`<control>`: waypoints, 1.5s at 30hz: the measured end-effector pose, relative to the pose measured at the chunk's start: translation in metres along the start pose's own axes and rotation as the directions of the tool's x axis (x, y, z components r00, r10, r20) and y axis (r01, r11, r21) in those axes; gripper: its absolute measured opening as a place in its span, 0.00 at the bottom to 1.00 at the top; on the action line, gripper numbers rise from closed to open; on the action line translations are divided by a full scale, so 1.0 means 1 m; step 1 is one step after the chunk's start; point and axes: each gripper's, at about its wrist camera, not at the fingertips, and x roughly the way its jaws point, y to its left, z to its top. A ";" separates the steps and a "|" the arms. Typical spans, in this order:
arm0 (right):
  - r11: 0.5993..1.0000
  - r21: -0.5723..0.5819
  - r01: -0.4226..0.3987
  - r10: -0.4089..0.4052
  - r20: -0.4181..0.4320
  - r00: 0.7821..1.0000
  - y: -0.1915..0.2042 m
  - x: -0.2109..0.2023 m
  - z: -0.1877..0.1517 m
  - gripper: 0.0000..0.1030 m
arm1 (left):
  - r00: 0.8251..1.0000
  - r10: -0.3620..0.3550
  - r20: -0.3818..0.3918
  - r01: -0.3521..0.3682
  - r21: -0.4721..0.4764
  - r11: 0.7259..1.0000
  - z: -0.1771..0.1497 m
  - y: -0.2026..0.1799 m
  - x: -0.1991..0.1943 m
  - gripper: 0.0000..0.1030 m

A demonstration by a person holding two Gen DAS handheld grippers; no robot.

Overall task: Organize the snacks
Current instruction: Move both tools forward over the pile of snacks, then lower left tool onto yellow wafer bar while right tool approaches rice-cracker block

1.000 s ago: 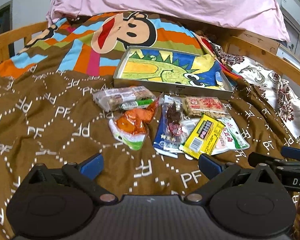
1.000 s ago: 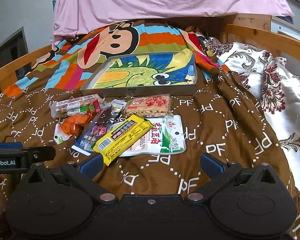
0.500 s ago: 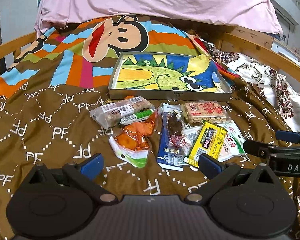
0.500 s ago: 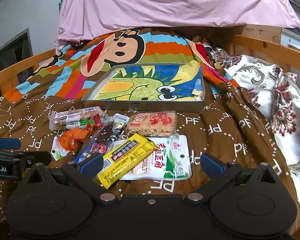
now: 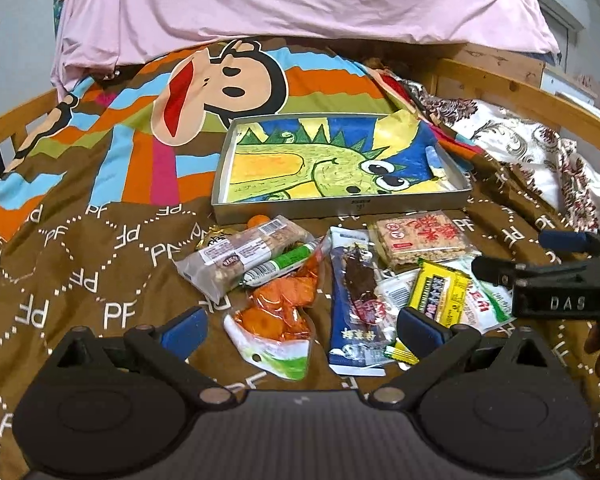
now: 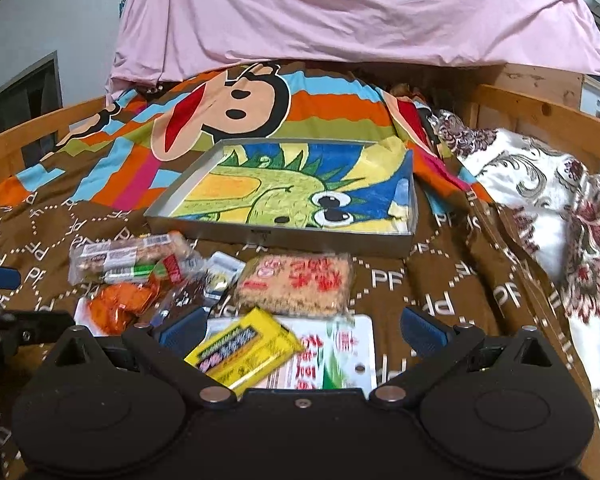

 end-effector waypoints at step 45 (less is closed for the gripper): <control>0.997 -0.043 -0.059 0.056 -0.081 0.995 -0.057 0.052 -0.011 0.99 | 0.982 -0.180 -0.065 0.189 0.201 0.961 0.020 -0.049 0.056 1.00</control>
